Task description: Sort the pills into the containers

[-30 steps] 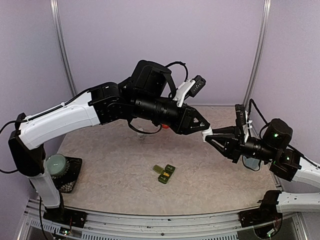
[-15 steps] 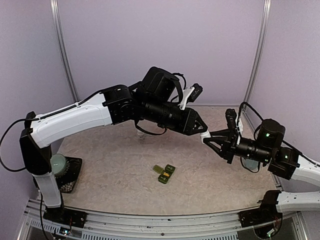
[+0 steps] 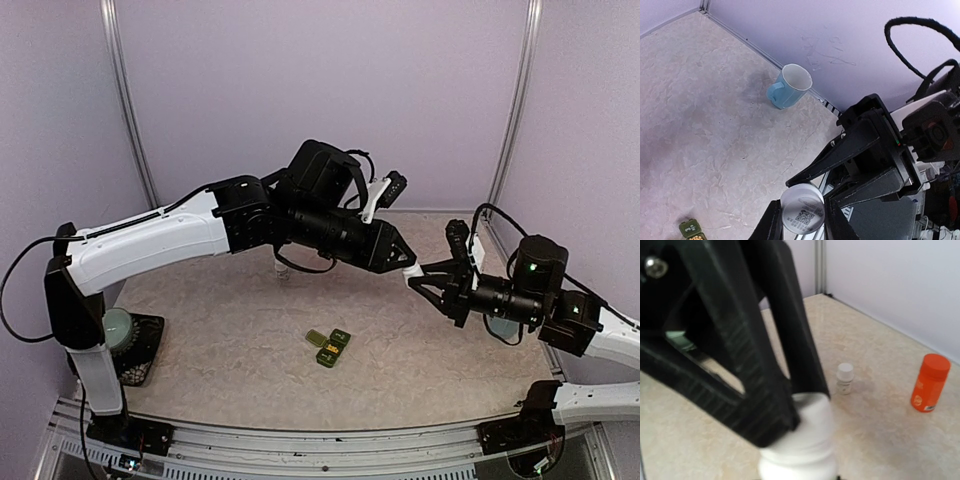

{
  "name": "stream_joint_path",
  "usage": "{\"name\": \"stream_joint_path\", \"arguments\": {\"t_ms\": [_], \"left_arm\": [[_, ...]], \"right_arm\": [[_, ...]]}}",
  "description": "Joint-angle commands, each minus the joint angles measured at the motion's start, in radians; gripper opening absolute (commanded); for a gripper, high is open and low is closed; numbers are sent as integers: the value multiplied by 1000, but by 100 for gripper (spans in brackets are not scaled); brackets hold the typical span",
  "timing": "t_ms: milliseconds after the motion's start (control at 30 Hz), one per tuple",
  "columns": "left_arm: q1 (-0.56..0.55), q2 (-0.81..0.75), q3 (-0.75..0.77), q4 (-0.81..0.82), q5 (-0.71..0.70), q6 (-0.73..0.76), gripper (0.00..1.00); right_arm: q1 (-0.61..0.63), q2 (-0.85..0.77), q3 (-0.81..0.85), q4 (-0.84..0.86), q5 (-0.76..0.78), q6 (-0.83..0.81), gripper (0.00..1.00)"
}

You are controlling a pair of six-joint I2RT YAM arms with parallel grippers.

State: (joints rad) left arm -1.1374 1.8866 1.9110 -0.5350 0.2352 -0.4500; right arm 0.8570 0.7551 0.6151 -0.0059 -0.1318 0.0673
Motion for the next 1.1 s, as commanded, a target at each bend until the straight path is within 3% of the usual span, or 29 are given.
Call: {"name": "stream_joint_path", "arguments": {"t_ms": [0,400,667,1067], "left_arm": [[-61,21,-7,-81,221,169,17],[-95,9,-40,-131,466,451,20],[-102,-35,-30,-162,449,560,25],[-144,-36,16,-291,419,687,43]], "right_arm": [[-11,-17,80,65,-80,47,13],[-10,-84,81,92,-350,150,15],[-10,-56,95,118,-490,236,16],[-11,27,109,118,-666,308,16]]}}
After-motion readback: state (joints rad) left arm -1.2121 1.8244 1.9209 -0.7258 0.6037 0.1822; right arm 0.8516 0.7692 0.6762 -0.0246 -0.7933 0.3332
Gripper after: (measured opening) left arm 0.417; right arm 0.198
